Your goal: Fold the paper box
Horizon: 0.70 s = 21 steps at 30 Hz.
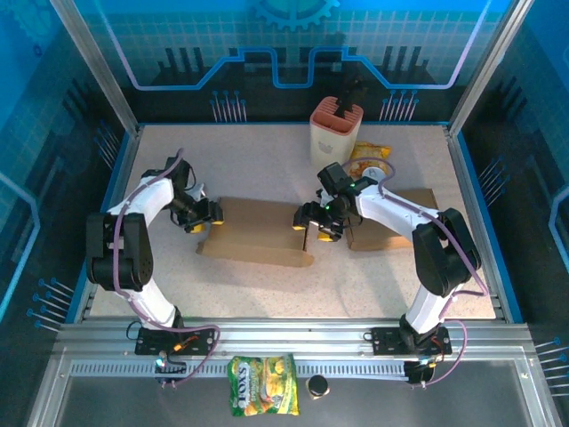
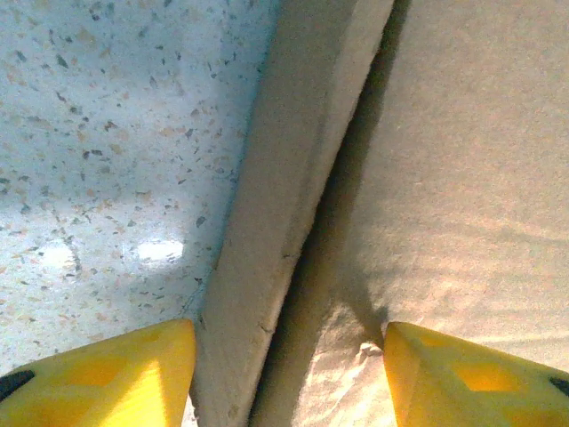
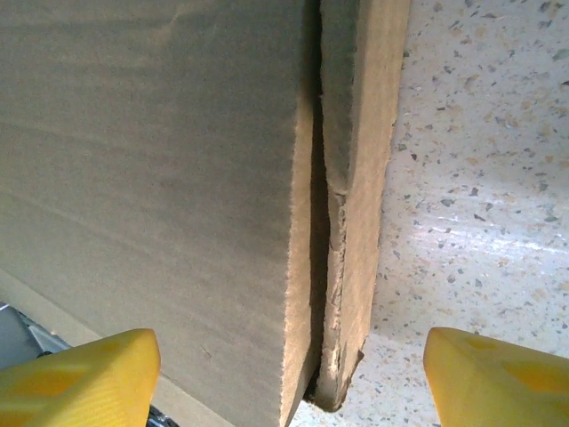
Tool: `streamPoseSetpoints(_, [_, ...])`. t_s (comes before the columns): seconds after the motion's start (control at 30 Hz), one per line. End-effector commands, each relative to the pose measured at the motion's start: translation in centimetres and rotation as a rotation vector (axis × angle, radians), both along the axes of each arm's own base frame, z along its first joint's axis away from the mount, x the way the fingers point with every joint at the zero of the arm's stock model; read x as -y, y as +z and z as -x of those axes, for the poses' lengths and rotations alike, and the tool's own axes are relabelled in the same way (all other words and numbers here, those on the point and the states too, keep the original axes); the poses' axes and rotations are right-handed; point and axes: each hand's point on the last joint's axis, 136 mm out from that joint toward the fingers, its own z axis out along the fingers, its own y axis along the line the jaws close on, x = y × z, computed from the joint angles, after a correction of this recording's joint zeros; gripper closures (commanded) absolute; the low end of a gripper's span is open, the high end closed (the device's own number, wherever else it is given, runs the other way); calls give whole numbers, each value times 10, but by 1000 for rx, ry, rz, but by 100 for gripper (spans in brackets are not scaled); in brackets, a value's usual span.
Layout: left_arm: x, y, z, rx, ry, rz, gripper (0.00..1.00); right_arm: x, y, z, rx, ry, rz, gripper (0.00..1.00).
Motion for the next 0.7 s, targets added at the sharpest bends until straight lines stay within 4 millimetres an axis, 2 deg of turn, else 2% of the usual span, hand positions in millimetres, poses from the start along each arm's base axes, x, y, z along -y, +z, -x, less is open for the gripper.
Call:
streamPoseSetpoints(0.0, [9,1,6,15,-12,35,43,-7,-8,4,24,63,-16,23])
streamPoseSetpoints(0.2, [21,-2,19,2,22,102,47,-2,-20,4,25,94,4,28])
streamPoseSetpoints(0.47, [41,-1,34,-2,55,186,54,12,-31,-5,9,116,8,40])
streamPoseSetpoints(0.67, [43,3,36,25,74,197,56,19,-37,-8,-2,151,20,50])
